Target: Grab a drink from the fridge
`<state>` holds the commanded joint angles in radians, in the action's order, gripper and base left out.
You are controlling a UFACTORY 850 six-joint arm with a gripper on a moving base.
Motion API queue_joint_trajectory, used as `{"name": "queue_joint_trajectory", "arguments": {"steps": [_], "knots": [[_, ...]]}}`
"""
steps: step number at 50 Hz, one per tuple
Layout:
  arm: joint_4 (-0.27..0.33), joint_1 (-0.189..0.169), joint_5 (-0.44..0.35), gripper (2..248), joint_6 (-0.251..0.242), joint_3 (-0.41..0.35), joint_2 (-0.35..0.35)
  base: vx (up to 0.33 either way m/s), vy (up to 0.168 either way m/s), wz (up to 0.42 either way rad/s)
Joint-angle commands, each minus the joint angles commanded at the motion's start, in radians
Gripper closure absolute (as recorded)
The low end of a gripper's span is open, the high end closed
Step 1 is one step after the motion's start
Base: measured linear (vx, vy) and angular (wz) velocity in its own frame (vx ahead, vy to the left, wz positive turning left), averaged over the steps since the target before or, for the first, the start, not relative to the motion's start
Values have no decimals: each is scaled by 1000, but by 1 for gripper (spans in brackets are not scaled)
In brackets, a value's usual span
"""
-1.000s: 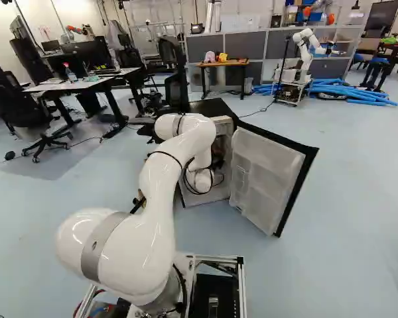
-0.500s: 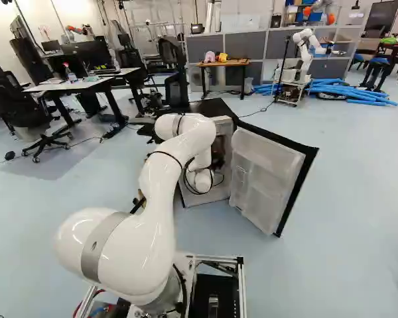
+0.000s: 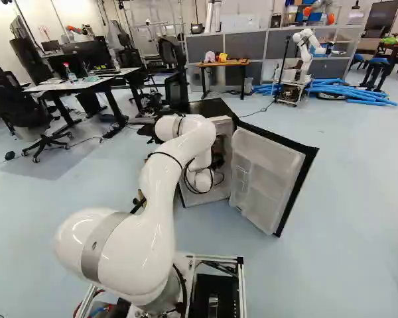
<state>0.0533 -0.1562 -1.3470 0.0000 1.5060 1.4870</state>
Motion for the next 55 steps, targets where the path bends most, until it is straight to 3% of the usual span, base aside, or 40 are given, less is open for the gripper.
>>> {"name": "queue_joint_trajectory", "arguments": {"steps": [55], "knots": [[0,-4,-34,78,0,138,76,0,0,0]]}}
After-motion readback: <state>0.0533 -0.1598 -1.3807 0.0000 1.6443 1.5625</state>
